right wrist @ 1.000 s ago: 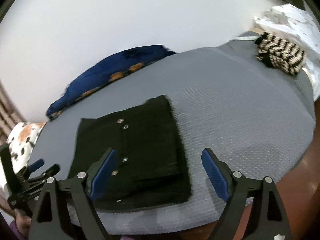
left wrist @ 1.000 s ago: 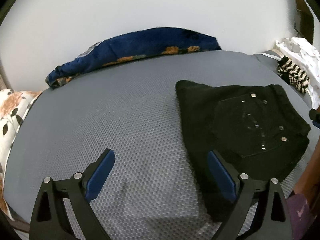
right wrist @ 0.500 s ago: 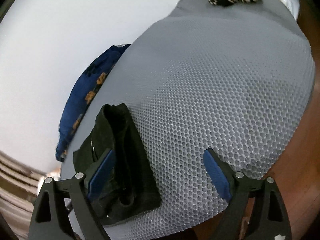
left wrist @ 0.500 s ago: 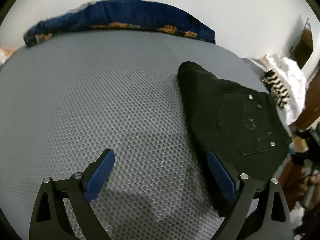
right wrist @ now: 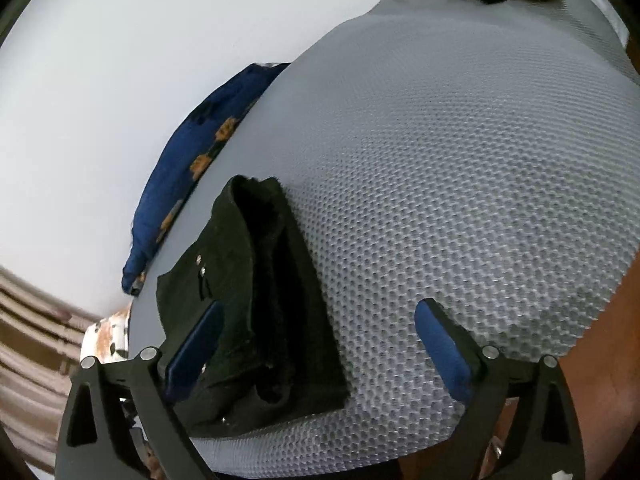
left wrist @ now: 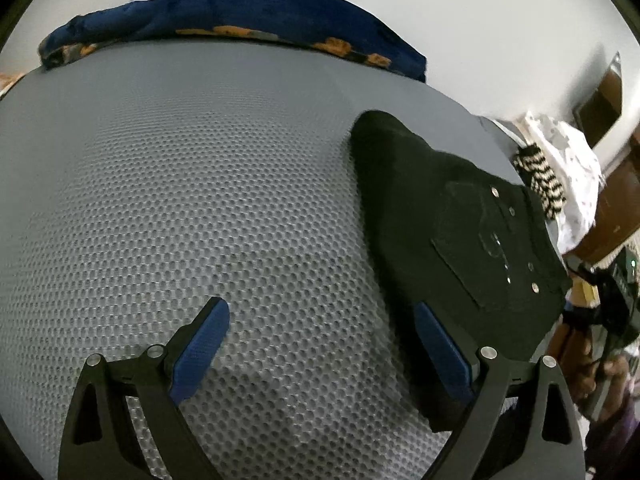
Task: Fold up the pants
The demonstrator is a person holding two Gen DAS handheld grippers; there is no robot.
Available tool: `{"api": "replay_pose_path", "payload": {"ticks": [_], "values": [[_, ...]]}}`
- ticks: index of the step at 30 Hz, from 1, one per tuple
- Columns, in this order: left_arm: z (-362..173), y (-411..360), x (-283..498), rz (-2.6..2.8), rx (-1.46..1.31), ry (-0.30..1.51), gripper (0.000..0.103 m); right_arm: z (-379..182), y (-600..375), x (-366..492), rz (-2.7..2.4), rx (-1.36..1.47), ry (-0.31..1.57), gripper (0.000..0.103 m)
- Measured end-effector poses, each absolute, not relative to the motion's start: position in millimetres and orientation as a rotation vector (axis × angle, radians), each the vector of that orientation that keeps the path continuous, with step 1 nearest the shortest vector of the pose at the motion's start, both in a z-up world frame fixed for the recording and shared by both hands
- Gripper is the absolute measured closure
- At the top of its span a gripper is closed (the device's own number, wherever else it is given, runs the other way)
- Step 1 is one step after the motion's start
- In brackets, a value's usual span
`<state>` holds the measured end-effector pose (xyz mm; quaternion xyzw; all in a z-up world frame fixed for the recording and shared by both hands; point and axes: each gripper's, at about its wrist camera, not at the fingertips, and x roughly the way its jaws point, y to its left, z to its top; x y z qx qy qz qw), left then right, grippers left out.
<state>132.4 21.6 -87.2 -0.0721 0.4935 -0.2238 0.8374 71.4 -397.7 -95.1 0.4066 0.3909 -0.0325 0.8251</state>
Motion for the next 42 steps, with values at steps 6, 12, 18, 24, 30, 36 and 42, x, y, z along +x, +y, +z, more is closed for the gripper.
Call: {"api": "replay_pose_path", "payload": {"ticks": [6,12,18,24,30,36,42], "values": [[-88.3,9.0,128.5,-0.512,-0.123,1.051,0.009,-98.0,-389.6,79.8,0.016,0.874,0.844,0.003],[-88.5,-3.4,138.6,-0.568,-0.169,1.061,0.009,-102.3,-389.5,97.1,0.126,0.92,0.876,0.0],[-88.0,-28.5,156.9,-0.636,-0.12,1.097,0.009,-106.8,-385.2,119.6,0.239,0.944,0.944,0.0],[-88.1,-46.1,169.4,-0.698,-0.052,1.113,0.009,-107.8,-382.5,140.7,0.324,0.91,0.995,0.0],[-90.5,-52.4,184.3,-0.829,-0.176,1.127,0.008,-106.5,-372.4,142.2,0.38,0.828,0.999,0.001],[-90.2,-67.8,189.9,-0.88,-0.169,1.122,0.01,-114.4,-376.1,135.9,0.351,0.789,1.034,0.063],[-89.9,-63.2,188.0,-0.749,-0.14,1.082,0.061,-108.3,-367.7,131.3,0.32,0.74,1.01,0.069]]}}
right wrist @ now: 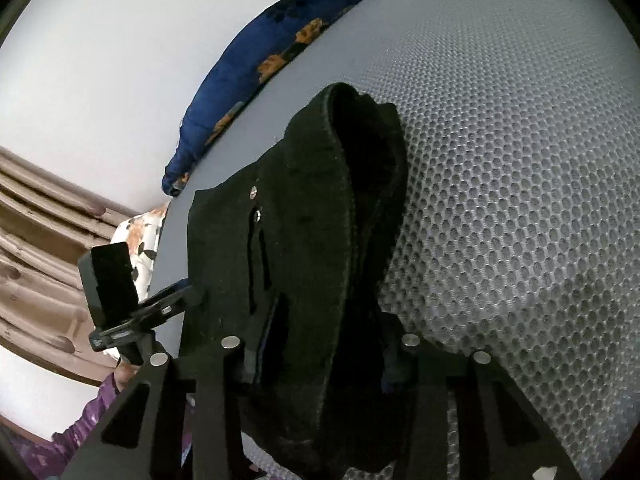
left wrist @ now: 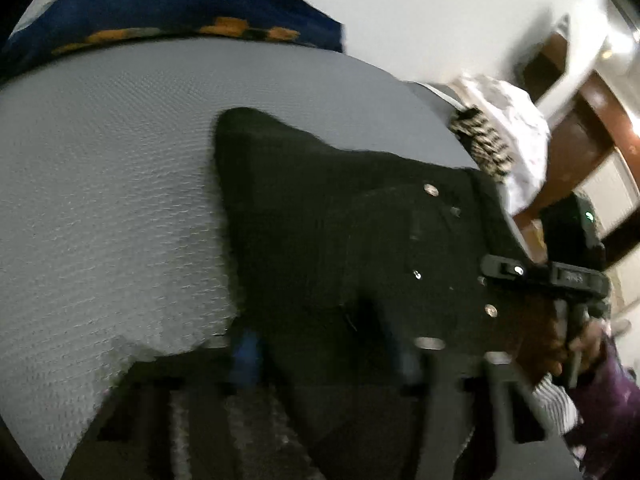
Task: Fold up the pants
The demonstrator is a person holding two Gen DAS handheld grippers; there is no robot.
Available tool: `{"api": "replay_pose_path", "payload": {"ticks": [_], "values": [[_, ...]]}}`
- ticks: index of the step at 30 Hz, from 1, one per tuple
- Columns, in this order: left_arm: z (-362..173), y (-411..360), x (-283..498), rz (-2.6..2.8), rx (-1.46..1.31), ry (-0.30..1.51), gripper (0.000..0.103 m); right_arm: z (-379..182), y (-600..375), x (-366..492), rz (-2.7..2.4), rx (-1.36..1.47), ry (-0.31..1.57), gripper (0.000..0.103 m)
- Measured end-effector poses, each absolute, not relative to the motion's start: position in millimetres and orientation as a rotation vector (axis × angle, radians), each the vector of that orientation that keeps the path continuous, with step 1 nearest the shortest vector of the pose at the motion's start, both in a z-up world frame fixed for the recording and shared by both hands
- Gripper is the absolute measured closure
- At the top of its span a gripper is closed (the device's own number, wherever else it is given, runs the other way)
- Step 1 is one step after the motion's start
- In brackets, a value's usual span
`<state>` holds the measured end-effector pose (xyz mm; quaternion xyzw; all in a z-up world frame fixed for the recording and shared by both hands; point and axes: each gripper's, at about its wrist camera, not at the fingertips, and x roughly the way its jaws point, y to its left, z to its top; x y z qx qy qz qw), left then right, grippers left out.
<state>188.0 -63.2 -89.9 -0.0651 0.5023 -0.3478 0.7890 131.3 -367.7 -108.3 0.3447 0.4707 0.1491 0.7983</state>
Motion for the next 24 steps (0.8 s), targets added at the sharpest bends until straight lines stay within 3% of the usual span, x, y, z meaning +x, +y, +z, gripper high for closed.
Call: {"api": "replay_pose_path", "payload": {"ticks": [7,14,18,20,22,24], "values": [[-83.7,-52.9,174.8,-0.676,-0.153,1.029,0.079,-102.6,-353.1,126.8,0.322,0.773,0.993,0.073],[-76.2,-14.6,161.1,-0.629,-0.151,1.031,0.08,-101.6,-315.8,129.9,0.39,0.73,1.028,0.073],[-79.8,-4.8,152.3,-0.628,-0.122,1.038,0.073,-101.6,-304.7,134.4,0.384,0.659,1.044,0.068],[-83.9,-3.4,151.6,-0.608,-0.107,1.047,0.062,-105.5,-305.4,135.9,0.373,0.665,1.057,0.056],[-91.2,0.5,152.1,-0.617,-0.145,1.072,0.045,-109.1,-308.1,136.8,0.392,0.718,1.045,0.053],[-93.3,0.9,150.4,-0.642,-0.161,1.059,0.042,-112.5,-312.5,139.5,0.414,0.756,1.047,0.053]]}}
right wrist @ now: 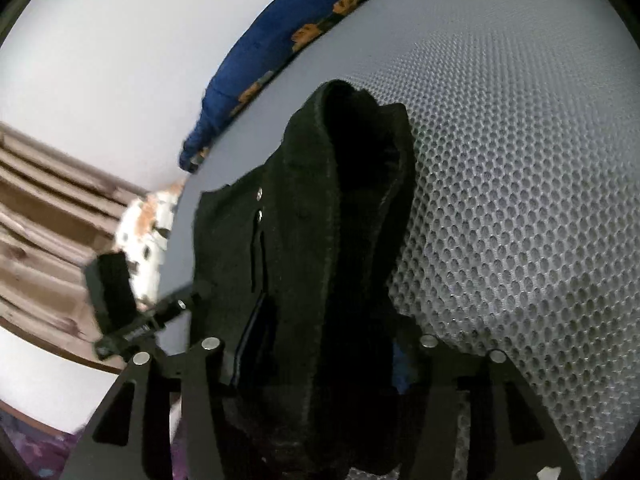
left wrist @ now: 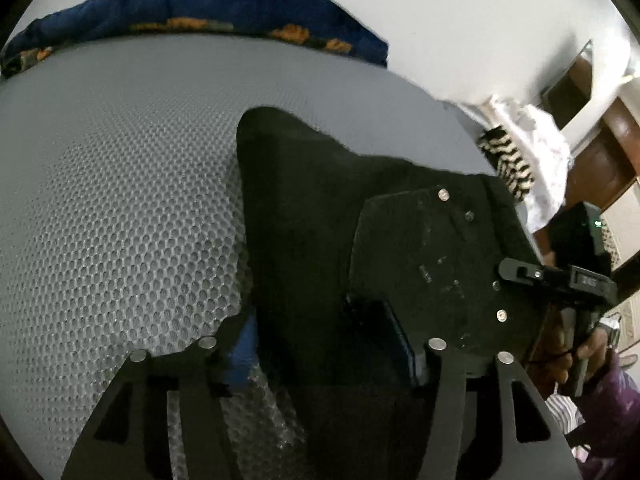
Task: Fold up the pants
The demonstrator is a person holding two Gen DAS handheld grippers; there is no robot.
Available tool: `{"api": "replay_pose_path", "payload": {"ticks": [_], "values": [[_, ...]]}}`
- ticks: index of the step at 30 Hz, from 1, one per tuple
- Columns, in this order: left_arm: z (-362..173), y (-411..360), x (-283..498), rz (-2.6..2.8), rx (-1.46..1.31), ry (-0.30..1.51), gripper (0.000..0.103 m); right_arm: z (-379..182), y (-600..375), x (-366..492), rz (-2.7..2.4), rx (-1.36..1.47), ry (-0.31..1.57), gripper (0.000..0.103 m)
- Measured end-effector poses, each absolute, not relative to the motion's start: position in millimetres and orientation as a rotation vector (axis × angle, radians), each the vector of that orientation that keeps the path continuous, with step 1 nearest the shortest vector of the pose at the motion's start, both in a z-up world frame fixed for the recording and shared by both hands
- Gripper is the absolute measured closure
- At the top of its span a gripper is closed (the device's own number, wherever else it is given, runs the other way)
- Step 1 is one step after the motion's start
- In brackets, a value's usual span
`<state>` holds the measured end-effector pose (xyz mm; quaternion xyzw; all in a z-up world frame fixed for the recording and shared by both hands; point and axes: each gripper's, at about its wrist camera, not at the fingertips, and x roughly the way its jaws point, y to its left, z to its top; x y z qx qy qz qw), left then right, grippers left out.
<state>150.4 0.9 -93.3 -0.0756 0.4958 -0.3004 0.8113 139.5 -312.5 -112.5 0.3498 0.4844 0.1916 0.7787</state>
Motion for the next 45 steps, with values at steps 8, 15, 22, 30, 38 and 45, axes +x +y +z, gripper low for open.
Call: {"api": "replay_pose_path", "payload": {"ticks": [8,15,22,30,38,45], "values": [[-87.9,-29.6,137.3,-0.671,0.006,1.006,0.047,-110.1,-293.0,144.2,0.432,0.72,1.04,0.071],[-66.1,-16.4,128.8,-0.557,0.019,0.94,0.081,-94.7,-276.4,132.8,0.432,0.709,1.03,0.074],[-41.5,3.2,117.3,-0.519,0.045,0.889,0.082,-82.7,-250.2,130.7,0.482,0.706,1.02,0.075],[-22.7,22.6,104.4,-0.483,0.058,0.848,0.083,-72.9,-227.7,131.4,0.521,0.698,1.001,0.075],[-10.6,34.0,101.8,-0.461,0.056,0.813,0.082,-64.8,-209.4,135.4,0.539,0.702,0.983,0.075],[-4.6,44.0,103.3,-0.439,0.046,0.795,0.083,-62.7,-194.0,146.3,0.557,0.702,0.977,0.075]]}}
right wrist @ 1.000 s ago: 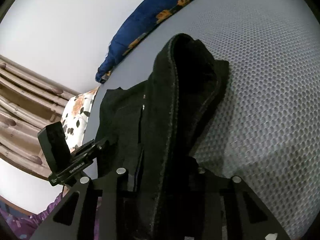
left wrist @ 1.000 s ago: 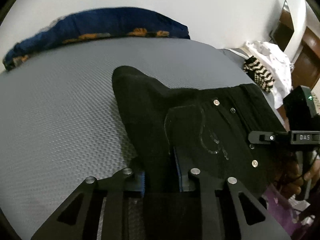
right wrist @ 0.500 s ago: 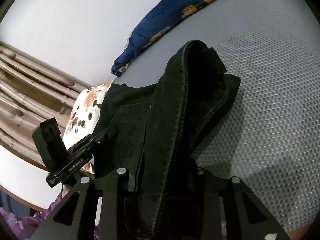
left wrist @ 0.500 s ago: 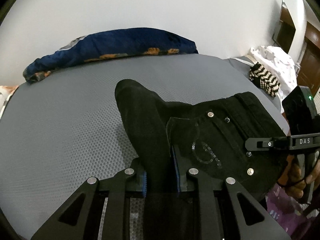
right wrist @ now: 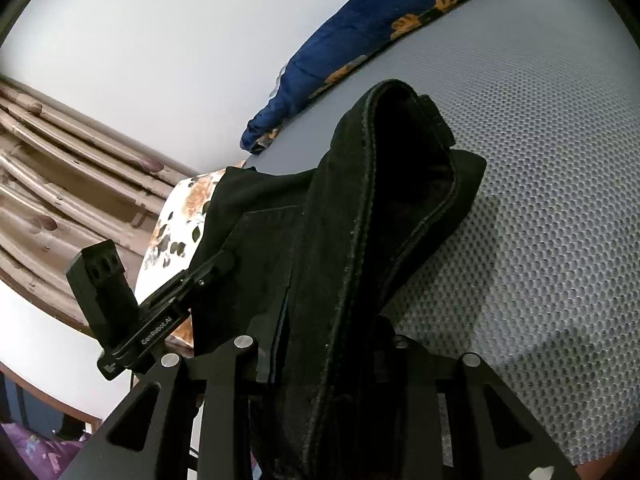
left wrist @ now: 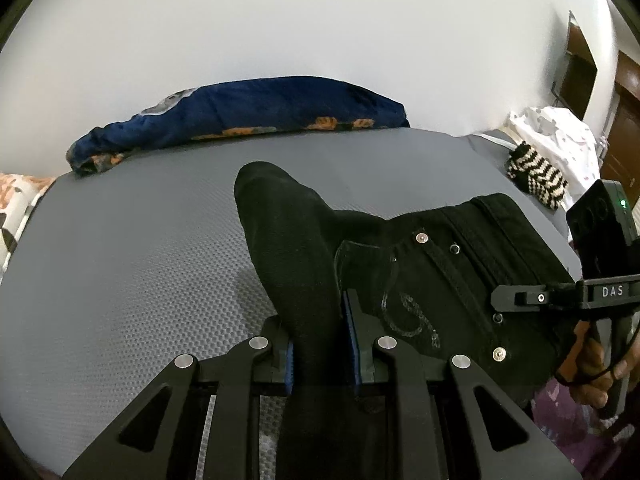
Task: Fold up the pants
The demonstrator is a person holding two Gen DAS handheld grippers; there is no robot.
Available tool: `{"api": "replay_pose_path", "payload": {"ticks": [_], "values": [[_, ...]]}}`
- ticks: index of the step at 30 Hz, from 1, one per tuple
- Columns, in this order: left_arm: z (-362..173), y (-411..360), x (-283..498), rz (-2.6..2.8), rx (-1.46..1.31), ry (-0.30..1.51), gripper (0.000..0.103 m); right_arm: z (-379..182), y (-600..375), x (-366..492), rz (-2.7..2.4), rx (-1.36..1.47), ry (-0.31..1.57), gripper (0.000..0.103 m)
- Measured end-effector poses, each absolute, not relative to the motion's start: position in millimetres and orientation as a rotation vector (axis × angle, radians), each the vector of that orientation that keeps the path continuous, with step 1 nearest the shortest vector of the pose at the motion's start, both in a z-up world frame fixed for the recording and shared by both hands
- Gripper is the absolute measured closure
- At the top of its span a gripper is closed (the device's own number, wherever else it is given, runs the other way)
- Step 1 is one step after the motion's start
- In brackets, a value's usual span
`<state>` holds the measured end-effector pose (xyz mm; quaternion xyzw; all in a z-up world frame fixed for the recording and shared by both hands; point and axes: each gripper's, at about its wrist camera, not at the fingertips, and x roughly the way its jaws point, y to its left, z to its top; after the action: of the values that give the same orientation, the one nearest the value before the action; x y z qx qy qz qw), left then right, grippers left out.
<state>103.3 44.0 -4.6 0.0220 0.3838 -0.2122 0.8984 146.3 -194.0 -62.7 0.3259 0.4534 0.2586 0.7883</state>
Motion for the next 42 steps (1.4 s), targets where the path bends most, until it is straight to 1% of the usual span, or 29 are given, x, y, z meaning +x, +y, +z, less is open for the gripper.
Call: {"api": "replay_pose_path", "payload": {"ticks": [12,27,42], "values": [[8.3,67.5,122.4,-0.386,0.042,0.774,0.083,-55.3,-177.2,172.5,0.603,0.684,0.985,0.075],[26.7,126.0,193.7,-0.295,0.006,0.734,0.083,-42.7,-129.6,240.8,0.679,0.656,0.984,0.075],[17.6,180.0,269.1,-0.212,-0.018,0.695,0.083,-41.1,-85.7,307.8,0.719,0.602,0.971,0.075]]}}
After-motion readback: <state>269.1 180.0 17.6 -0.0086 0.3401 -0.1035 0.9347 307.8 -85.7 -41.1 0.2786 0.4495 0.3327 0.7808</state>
